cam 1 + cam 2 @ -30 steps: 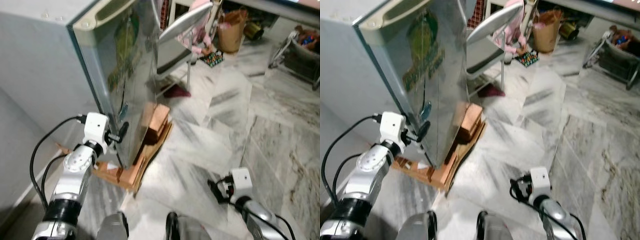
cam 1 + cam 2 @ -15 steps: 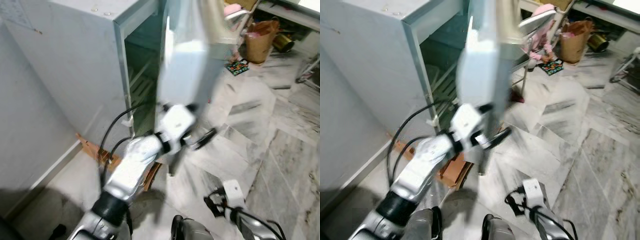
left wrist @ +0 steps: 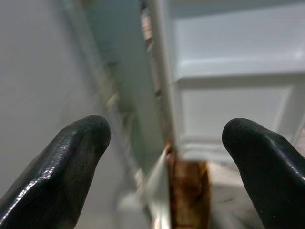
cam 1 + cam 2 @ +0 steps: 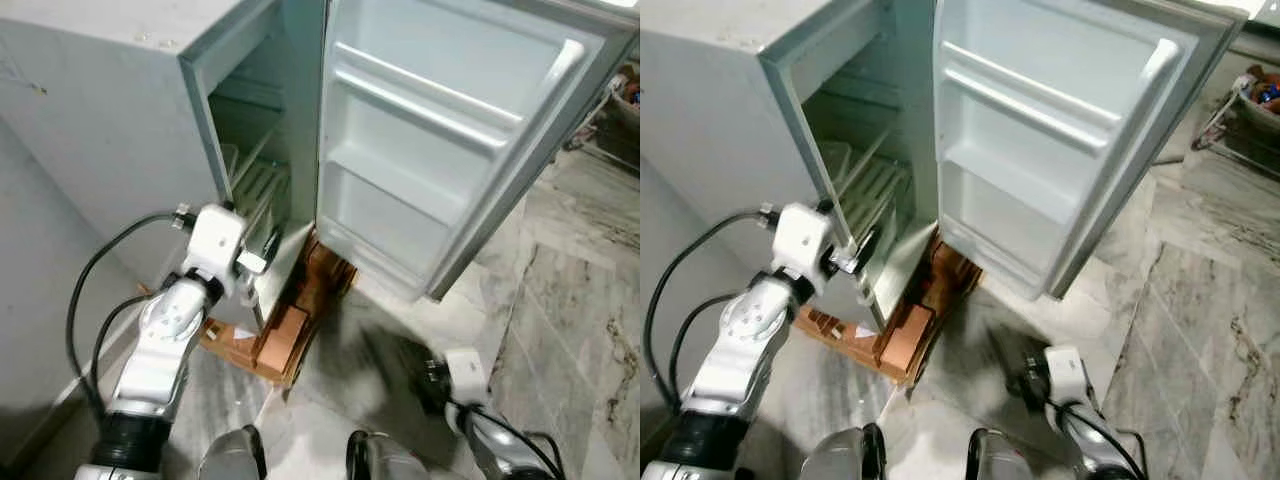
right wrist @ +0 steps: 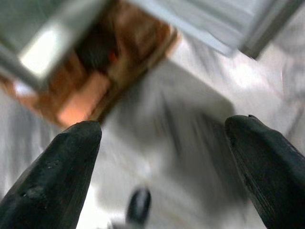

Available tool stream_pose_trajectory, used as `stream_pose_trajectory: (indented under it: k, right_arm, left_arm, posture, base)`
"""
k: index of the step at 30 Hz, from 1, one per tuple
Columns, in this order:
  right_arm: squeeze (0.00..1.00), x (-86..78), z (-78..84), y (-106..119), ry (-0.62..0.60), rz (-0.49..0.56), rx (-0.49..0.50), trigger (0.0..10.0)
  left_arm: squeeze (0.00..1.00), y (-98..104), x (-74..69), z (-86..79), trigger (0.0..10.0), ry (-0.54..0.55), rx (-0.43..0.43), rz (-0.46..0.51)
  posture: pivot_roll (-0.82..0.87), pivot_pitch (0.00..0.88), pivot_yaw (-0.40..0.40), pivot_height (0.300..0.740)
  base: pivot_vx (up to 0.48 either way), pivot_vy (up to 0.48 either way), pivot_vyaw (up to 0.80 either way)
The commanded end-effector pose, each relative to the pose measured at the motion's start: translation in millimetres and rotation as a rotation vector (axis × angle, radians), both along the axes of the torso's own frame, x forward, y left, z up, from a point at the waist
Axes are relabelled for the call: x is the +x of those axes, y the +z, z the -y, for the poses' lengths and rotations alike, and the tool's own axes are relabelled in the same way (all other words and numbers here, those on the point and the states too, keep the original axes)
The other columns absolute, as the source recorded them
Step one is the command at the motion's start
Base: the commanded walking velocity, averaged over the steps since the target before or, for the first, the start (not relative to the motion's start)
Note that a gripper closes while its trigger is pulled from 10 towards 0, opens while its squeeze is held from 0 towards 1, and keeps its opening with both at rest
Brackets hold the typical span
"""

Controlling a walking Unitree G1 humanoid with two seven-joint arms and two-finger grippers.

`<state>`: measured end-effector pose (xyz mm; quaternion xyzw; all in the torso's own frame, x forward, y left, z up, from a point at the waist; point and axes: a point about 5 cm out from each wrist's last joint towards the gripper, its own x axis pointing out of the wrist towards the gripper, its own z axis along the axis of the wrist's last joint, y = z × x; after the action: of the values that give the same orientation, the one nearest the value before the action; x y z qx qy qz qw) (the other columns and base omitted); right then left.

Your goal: Restocking fridge

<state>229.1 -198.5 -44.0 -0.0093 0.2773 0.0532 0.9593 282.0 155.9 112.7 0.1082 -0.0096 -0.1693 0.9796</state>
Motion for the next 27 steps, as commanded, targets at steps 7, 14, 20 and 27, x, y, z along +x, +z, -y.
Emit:
stream_pose_trajectory:
  k: [7,14,20,27]
  right_arm:
    - [0.0,19.4,19.3,54,0.017,0.433,0.006,10.0]
    - [0.0,28.6,-22.7,133,0.08,0.655,0.0,10.0]
    - [0.0,25.9,-37.5,157,0.086,0.643,0.021,10.0]
    - [0.0,14.5,-36.3,162,0.075,0.566,0.056,10.0]
  left_arm:
    - [0.0,-3,-12.7,-7.4,10.0,0.065,0.019,-0.001]
    - [0.0,-10,-30.9,-3.5,10.0,0.068,0.015,-0.038]
    - [0.0,-15,-31.3,1.4,10.0,0.066,0.011,-0.058]
    - [0.0,-16,-29.4,1.6,10.0,0.06,0.007,-0.073]
  posture:
    - [0.11,0.12,-0.011,0.74]
    - [0.11,0.149,-0.019,0.74]
    - [0.1,0.133,-0.019,0.74]
    - [0.08,0.124,-0.004,0.74]
  base:
    - [0.0,-0.467,0.0]
    - [0.0,-0.48,0.0]
    - [0.0,-0.48,0.0]
    - [0.0,-0.48,0.0]
